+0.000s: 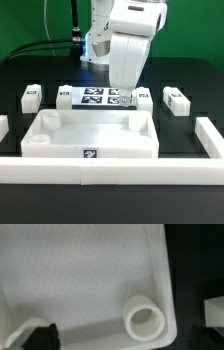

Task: Assemble desk

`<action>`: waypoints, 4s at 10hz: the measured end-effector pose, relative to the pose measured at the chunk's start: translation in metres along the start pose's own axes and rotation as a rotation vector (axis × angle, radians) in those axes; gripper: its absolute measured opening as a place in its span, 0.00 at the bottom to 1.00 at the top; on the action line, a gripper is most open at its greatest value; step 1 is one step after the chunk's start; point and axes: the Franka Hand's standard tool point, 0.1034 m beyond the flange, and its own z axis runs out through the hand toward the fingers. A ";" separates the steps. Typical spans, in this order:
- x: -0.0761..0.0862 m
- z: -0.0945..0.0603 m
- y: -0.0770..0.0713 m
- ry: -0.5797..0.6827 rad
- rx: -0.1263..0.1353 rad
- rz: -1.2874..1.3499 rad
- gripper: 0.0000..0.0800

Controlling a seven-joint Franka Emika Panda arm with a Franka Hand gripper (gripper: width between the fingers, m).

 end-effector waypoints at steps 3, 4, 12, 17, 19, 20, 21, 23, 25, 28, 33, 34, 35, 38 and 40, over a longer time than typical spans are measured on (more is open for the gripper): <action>-0.017 0.019 -0.009 0.013 0.009 -0.176 0.81; -0.018 0.026 -0.012 0.013 0.022 -0.176 0.81; -0.018 0.065 -0.025 0.020 0.075 -0.167 0.81; -0.018 0.067 -0.026 0.019 0.077 -0.167 0.09; -0.018 0.066 -0.024 0.021 0.069 -0.167 0.09; -0.018 0.066 -0.024 0.021 0.069 -0.167 0.09; -0.018 0.066 -0.024 0.021 0.069 -0.168 0.09; -0.004 0.065 -0.022 0.023 0.063 -0.193 0.09; 0.022 0.062 -0.021 0.032 0.054 -0.230 0.09; 0.059 0.058 -0.019 0.039 0.045 -0.233 0.09; 0.059 0.058 -0.020 0.036 0.050 -0.229 0.35; 0.059 0.052 -0.019 0.036 0.042 -0.224 0.35; 0.057 0.042 -0.019 0.035 0.030 -0.205 0.58; 0.057 0.014 -0.031 0.030 0.002 -0.036 0.80; 0.072 -0.003 -0.045 0.037 -0.021 0.151 0.81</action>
Offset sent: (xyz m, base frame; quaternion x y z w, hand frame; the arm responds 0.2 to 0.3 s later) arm -0.0081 -0.0019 -0.0219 0.0128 0.0197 -0.0228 0.9995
